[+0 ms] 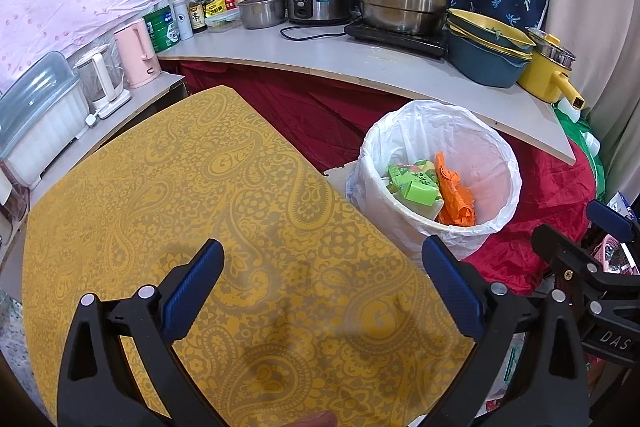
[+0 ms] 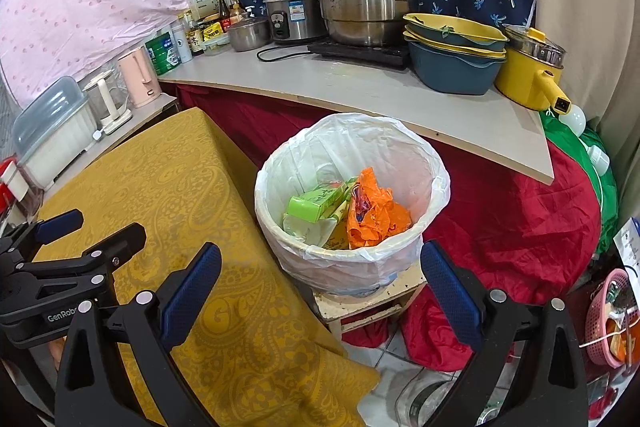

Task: Collect trash

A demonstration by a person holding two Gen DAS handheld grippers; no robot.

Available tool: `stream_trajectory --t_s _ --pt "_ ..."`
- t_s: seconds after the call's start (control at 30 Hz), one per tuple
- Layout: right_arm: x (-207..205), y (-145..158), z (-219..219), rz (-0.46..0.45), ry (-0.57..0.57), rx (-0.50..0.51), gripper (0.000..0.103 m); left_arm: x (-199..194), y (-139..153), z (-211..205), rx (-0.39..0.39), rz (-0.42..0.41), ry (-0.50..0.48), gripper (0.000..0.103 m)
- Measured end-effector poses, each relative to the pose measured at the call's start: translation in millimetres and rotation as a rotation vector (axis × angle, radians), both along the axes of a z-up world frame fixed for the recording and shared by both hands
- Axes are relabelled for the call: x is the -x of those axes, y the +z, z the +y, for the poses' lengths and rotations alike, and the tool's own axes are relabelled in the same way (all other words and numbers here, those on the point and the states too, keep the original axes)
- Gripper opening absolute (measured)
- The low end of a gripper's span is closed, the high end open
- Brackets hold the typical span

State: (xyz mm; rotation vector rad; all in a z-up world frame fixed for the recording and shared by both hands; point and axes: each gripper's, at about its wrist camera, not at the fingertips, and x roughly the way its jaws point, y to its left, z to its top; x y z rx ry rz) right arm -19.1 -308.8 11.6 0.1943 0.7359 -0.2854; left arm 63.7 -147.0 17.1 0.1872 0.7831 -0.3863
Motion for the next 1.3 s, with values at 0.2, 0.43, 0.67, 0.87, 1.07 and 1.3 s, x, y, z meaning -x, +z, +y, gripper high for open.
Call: stream_trajectory --t_s 0.2,0.43,0.67,0.87,1.07,1.3 --pt "-1.1 -0.6 -1.8 0.0 0.002 -0.003 0.096 -0.1 -1.1 -2.5 0.002 0.001 0.001 0.095" --pt "-5.2 -2.5 -0.7 -0.002 0.006 -0.002 0.096 0.1 -1.4 -1.2 0.016 -0.004 0.025 0.095" --pt "-7.5 -4.7 4.0 0.002 0.01 -0.002 0.096 0.6 -3.0 1.4 0.019 -0.005 0.042 0.095" --pt "-7.0 -4.7 4.3 0.001 0.009 -0.002 0.096 1.7 -3.7 1.2 0.017 -0.007 0.035 0.095" --pt "-6.1 -6.3 5.0 -0.003 0.005 -0.004 0.096 3.3 -3.5 0.3 0.013 -0.01 0.031 0.095" --pt "-4.5 -6.7 3.7 -0.008 0.001 -0.008 0.096 5.2 -3.3 -2.3 0.007 -0.01 0.026 0.095"
